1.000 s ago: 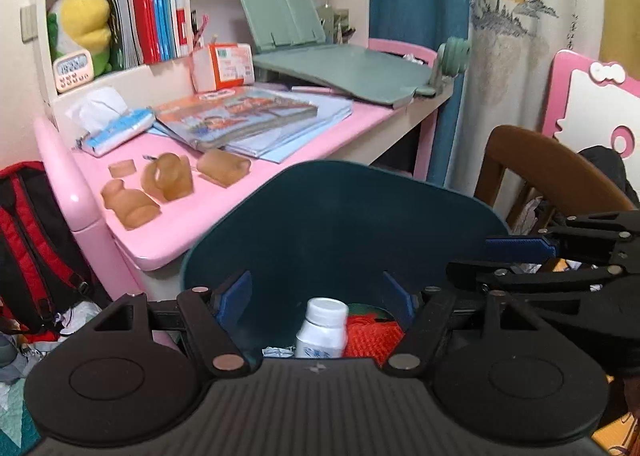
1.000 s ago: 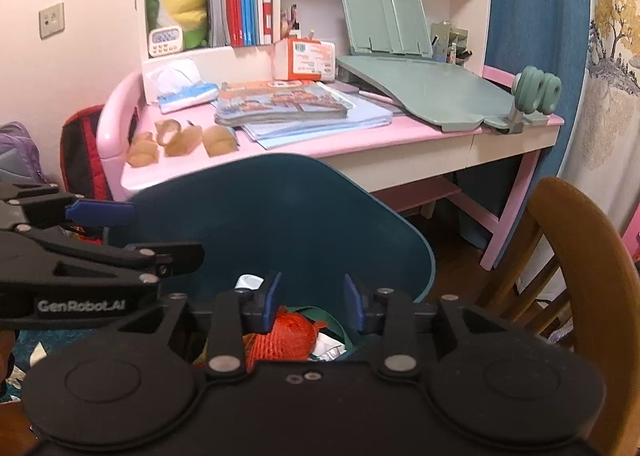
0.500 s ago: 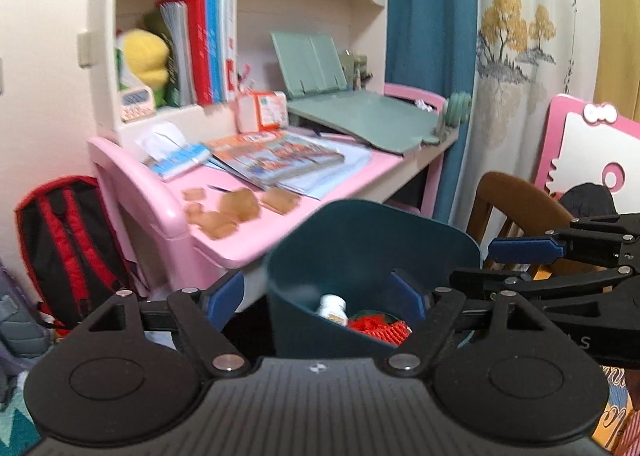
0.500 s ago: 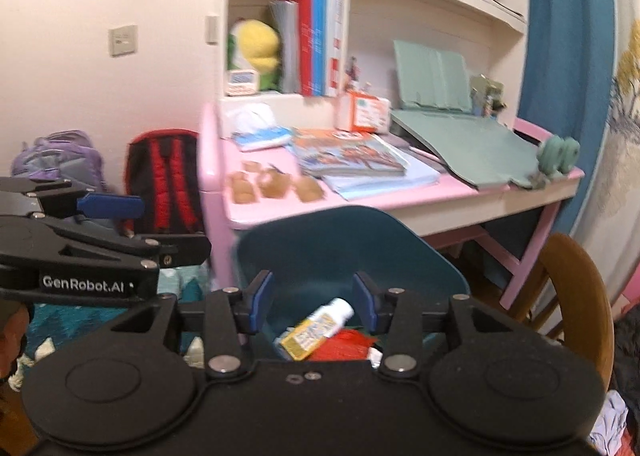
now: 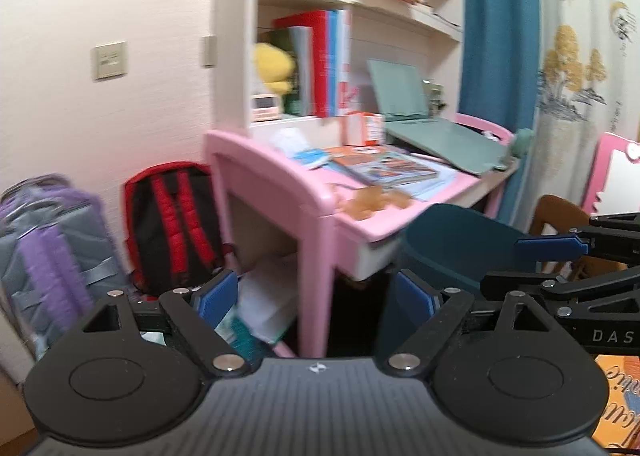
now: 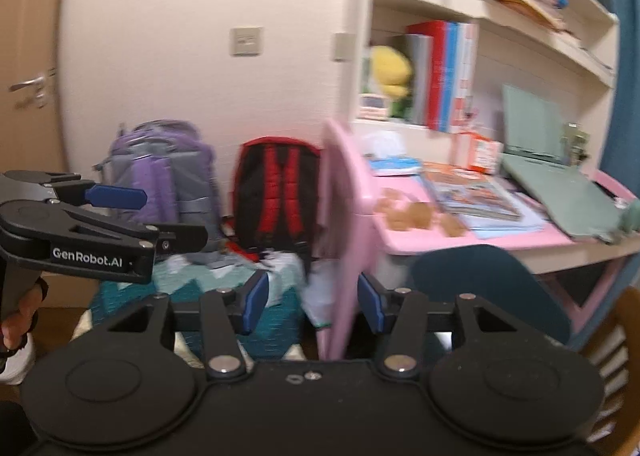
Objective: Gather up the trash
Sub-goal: 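Move both tools back toward the remaining trash under the bed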
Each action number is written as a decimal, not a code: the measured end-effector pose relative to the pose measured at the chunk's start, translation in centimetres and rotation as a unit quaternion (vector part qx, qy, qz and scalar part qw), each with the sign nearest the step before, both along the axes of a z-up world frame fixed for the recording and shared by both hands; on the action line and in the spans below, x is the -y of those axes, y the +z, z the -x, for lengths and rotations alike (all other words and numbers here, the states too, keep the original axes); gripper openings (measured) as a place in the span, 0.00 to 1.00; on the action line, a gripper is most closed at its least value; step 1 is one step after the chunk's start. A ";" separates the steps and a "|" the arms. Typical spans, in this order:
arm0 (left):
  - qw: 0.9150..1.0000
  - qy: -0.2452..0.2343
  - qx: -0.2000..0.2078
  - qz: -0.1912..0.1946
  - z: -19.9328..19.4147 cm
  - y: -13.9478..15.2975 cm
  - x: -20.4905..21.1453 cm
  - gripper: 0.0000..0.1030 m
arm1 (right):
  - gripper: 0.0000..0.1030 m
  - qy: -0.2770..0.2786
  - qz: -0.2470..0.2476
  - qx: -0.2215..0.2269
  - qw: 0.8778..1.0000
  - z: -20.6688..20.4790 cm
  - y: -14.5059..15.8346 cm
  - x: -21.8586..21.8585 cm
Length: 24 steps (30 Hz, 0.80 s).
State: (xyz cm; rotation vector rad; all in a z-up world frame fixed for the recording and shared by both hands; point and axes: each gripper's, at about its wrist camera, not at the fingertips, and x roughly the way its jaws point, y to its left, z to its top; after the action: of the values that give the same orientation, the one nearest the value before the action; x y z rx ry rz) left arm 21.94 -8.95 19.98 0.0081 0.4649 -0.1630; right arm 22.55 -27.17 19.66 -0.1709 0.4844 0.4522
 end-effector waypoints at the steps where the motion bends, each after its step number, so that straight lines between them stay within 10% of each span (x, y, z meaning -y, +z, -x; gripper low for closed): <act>1: 1.000 0.009 0.000 0.002 0.5 -0.2 -1.1 0.90 | 0.48 0.009 0.000 -0.004 1.000 0.1 -0.2 -1.0; 11: 0.997 0.073 -0.017 0.029 4.4 -3.8 -11.3 0.97 | 0.48 0.102 0.012 -0.047 0.994 -0.5 -3.8 -10.8; 24: 0.978 0.169 -0.093 0.079 5.8 -16.6 -24.5 0.99 | 0.49 0.197 0.030 -0.168 0.965 -2.9 -16.3 -24.2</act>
State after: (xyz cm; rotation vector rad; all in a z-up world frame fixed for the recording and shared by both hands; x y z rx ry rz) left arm 16.11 15.55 3.42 -0.2424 0.6314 0.1352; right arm 25.45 -2.93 3.39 -0.2523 0.8033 0.8651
